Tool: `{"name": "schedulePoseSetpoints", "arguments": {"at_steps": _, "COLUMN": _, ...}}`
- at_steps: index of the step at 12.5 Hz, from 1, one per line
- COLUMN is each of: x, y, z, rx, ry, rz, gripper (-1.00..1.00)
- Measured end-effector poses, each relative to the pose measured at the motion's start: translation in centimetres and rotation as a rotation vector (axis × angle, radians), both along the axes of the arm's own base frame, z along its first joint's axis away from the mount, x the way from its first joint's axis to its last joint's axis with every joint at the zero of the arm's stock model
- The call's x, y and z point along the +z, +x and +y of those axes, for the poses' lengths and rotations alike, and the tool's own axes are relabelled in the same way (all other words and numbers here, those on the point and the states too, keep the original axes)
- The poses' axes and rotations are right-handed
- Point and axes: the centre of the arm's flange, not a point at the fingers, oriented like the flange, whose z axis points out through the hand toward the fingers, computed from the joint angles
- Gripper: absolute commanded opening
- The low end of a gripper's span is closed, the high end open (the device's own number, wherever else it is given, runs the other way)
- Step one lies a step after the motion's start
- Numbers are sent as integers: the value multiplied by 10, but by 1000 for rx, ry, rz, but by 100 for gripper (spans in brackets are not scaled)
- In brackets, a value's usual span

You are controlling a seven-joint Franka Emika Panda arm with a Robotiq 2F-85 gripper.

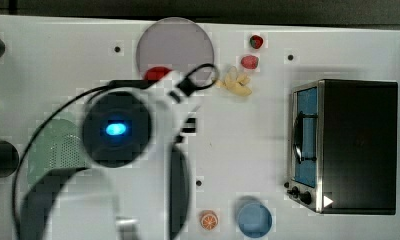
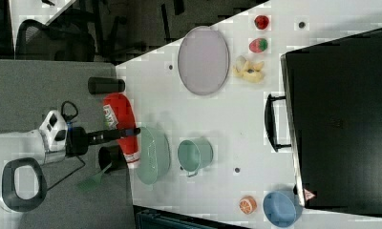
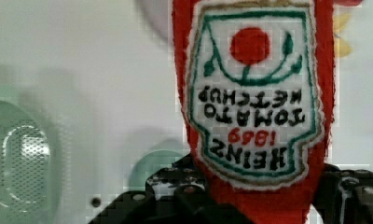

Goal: Pick Ketchup from the table and place it in strainer.

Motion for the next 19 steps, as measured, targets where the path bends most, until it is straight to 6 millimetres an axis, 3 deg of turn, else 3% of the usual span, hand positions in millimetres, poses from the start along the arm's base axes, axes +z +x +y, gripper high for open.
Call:
{"name": "schedulePoseSetpoints", "arguments": {"at_steps": 5, "x": -50, "y": -38, "z": 137, "rx": 31, "ry": -15, "rz": 87, "gripper": 23}}
{"name": "schedulePoseSetpoints", "arguments": {"at_steps": 10, "x": -92, "y": -70, "z": 235, "rx": 24, "ry": 70, "rz": 54, "gripper": 23}}
{"name": "schedulePoseSetpoints", "arguments": {"at_steps": 12, "x": -112, "y": -73, "z": 260, "rx": -2, "ry": 130, "rz": 63, "gripper": 23}}
{"name": "schedulePoseSetpoints", "arguments": {"at_steps": 17, "x": -179, "y": -65, "z": 284, "rx": -78, "ry": 196, "rz": 73, "gripper": 27}}
{"name": "schedulePoseSetpoints", "arguments": {"at_steps": 19, "x": -218, "y": -67, "z": 289, "rx": -123, "ry": 222, "rz": 144, "gripper": 68}}
